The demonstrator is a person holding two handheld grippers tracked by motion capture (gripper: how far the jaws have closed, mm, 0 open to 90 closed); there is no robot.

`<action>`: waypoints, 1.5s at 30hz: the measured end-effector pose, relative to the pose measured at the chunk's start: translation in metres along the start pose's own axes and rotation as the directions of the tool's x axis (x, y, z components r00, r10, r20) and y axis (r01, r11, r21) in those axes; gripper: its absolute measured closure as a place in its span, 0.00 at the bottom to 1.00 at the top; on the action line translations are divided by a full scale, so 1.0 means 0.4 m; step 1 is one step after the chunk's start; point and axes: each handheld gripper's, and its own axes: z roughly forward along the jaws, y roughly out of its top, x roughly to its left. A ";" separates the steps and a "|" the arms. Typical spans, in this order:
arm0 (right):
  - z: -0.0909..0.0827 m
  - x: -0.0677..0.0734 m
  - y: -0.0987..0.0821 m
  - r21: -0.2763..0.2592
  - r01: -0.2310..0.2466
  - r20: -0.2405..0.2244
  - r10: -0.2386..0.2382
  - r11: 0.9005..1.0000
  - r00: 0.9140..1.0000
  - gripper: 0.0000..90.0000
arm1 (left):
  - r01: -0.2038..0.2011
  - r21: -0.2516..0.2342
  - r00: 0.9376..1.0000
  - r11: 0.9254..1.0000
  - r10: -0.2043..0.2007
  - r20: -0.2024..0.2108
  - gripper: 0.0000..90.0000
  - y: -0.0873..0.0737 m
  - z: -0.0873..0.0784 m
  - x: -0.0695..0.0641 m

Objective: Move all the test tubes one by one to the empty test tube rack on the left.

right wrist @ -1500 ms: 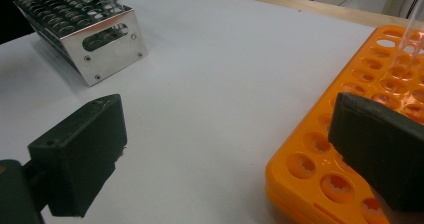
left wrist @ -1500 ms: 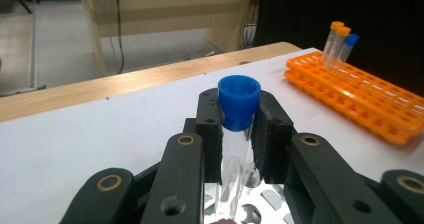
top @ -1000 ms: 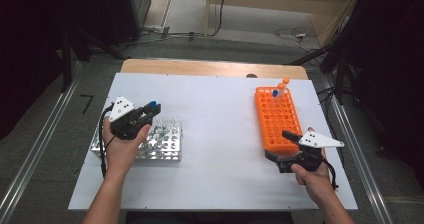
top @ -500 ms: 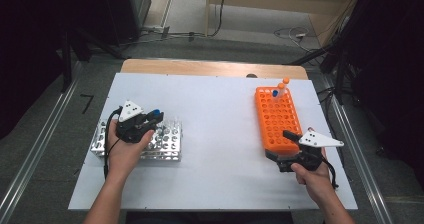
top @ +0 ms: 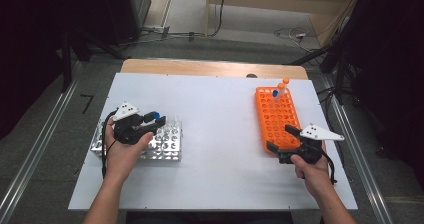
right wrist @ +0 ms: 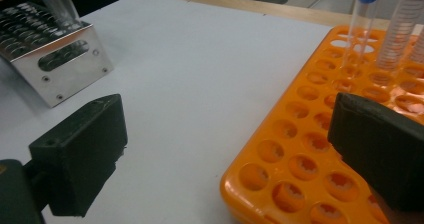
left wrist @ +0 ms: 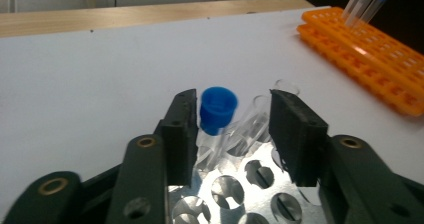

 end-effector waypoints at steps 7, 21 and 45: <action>0.030 -0.040 0.035 0.007 -0.019 0.045 0.018 1.000 0.999 0.01 | -0.004 -0.037 0.996 0.999 0.007 0.091 0.38 -0.009 -0.023 -0.017; 0.132 -0.127 0.082 0.048 -0.070 0.125 0.063 0.996 0.990 0.06 | -0.012 -0.066 0.986 0.998 0.023 0.163 0.02 -0.026 -0.051 -0.050; 0.259 -0.186 0.131 0.185 -0.156 0.283 0.099 0.970 0.954 0.76 | -0.019 -0.068 0.989 0.997 0.029 0.148 0.02 -0.026 -0.061 -0.061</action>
